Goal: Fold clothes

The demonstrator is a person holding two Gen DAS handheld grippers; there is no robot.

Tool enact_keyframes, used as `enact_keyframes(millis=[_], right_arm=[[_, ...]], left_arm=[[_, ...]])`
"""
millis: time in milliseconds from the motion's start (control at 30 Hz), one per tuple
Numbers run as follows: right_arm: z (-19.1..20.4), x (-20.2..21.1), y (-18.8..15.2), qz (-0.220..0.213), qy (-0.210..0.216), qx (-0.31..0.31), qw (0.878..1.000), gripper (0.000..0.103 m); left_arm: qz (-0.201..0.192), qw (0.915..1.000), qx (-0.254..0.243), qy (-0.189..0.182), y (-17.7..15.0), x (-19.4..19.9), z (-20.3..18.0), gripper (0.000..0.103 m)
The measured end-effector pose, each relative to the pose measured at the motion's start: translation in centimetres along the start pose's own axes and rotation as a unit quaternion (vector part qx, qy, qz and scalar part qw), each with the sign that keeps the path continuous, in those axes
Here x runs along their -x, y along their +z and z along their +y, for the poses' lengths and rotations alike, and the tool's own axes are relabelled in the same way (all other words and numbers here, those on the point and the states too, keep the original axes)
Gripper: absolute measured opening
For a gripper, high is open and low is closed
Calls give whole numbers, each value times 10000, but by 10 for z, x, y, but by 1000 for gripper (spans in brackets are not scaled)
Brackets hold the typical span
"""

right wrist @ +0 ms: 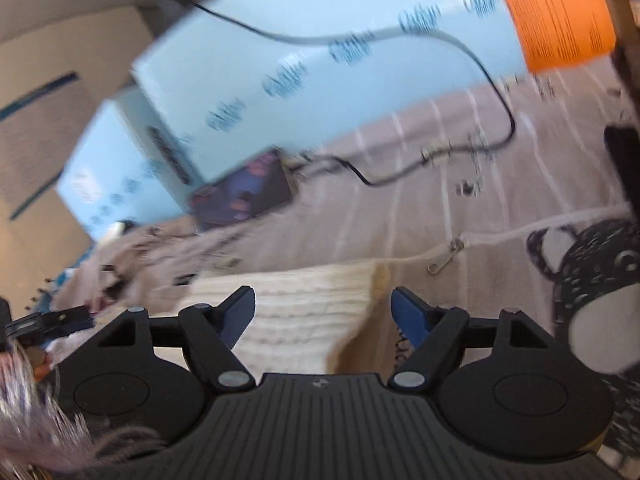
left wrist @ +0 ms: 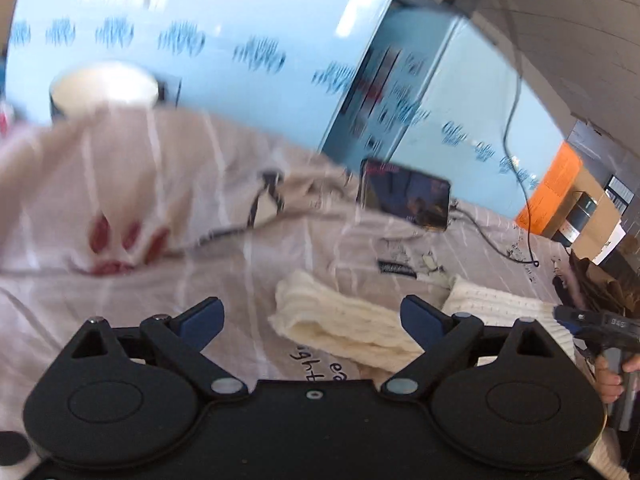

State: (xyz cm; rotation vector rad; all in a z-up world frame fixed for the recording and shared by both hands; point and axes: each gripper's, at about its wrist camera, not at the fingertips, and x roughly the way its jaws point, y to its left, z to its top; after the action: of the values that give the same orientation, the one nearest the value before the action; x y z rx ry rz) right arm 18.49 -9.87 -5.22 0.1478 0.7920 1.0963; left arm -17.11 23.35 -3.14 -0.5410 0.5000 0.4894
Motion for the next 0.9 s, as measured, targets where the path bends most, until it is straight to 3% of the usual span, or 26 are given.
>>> enact_keyframes(millis=[67, 133, 167, 200, 300, 467, 700, 867, 900], right_arm=[[3, -13, 1, 42, -86, 58, 9999, 72], [10, -19, 1, -15, -277, 225, 9994, 62], [14, -20, 0, -39, -401, 322, 9987, 47], [18, -18, -3, -103, -495, 471, 9976, 33], [29, -11, -8, -365, -446, 1014, 9932, 18], [48, -2, 1, -731, -430, 1694, 9819, 17], [43, -2, 23, -980, -715, 1606, 9795, 16], [24, -19, 21, -700, -998, 1377, 9829, 17], [19, -22, 19, -635, -997, 1311, 9843, 17]], left_arm=[[-8, 9990, -336, 308, -5, -9, -10, 75], [-79, 9956, -761, 549, -13, -13, -23, 51], [-154, 9929, -1013, 600, -18, -11, -30, 46], [-280, 9878, -1341, 744, -23, -8, -40, 39], [-655, 9669, -2206, 1098, -32, 0, -67, 25], [-872, 9607, -2425, 1035, -10, -3, -75, 20], [-918, 9559, -2547, 1137, 15, -26, -83, 20], [-290, 9502, -2772, 1391, 9, -62, -80, 29], [-294, 9516, -2729, 1382, 10, -61, -78, 37]])
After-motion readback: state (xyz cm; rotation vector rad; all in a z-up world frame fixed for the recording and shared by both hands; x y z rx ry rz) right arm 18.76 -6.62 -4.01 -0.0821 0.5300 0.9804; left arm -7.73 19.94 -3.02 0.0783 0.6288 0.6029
